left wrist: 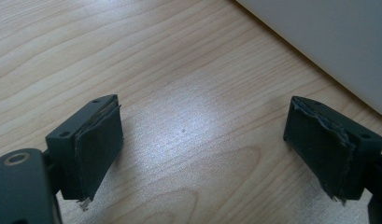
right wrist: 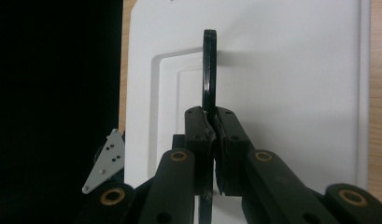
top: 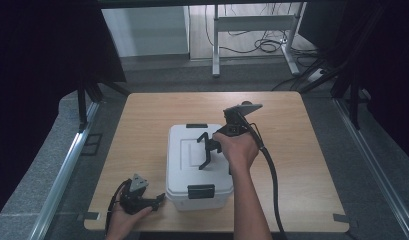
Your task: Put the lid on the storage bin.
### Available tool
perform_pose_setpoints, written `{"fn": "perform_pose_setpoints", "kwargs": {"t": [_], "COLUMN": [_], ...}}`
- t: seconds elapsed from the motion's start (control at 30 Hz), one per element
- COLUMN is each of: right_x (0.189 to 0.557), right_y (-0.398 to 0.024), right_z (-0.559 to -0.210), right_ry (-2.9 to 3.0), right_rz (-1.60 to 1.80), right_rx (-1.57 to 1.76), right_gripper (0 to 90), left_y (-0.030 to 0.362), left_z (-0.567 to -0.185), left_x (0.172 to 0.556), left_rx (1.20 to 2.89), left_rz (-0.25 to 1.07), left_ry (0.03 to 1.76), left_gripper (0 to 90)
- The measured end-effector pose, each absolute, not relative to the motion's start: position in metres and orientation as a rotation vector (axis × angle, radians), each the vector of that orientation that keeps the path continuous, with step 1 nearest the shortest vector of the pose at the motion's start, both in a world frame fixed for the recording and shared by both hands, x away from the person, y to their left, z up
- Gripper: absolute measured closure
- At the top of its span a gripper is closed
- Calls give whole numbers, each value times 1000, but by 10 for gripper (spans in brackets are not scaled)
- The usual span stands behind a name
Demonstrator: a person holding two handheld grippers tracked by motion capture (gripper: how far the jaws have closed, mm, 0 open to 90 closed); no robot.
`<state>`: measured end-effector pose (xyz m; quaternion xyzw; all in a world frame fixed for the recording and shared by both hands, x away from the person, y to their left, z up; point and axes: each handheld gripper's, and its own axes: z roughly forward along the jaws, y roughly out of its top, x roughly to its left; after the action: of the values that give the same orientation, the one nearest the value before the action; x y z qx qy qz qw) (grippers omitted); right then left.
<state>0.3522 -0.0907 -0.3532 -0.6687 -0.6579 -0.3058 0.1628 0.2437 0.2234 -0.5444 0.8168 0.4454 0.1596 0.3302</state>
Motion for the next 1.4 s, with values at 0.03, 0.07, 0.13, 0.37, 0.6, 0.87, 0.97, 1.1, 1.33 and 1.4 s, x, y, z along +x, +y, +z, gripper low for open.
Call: {"fn": "perform_pose_setpoints", "kwargs": {"t": [0.03, 0.07, 0.13, 0.37, 0.6, 0.87, 0.97, 1.1, 1.33, 1.4], "right_x": [352, 353, 353, 351, 348, 347, 346, 343, 342, 342], "right_y": [-91, -91, -92, -91, -89, -89, -89, -87, -81, -84], "right_z": [-353, -355, -356, -355, -354, -351, -350, -349, -359, -363], "right_ry": [-1877, -1864, -1858, -1880, -1918, -1921, -1926, -1935, -1938, -1906], "right_rz": [-872, -890, -898, -904, -901, -908, -918, -907, -887, -912], "right_rx": [-1908, -1893, -1894, -1874, -1868, -1855, -1850, -1859, -1876, -1863], "right_gripper": [848, 846, 846, 844, 842, 844, 844, 844, 843, 842], "left_y": [223, 223, 223, 223, 224, 224, 224, 223, 224, 224], "left_z": [-544, -544, -544, -544, -544, -544, -544, -544, -545, -544], "left_x": [244, 244, 244, 243, 243, 243, 243, 243, 243, 243], "left_rx": [2136, 2137, 2137, 2137, 2138, 2137, 2137, 2137, 2136, 2137], "left_rz": [417, 417, 417, 419, 418, 419, 418, 419, 418, 419], "left_ry": [1165, 1164, 1164, 1163, 1163, 1163, 1163, 1163, 1162, 1162], "left_gripper": [118, 118, 118, 120, 119, 119, 119, 119, 119, 119]}}
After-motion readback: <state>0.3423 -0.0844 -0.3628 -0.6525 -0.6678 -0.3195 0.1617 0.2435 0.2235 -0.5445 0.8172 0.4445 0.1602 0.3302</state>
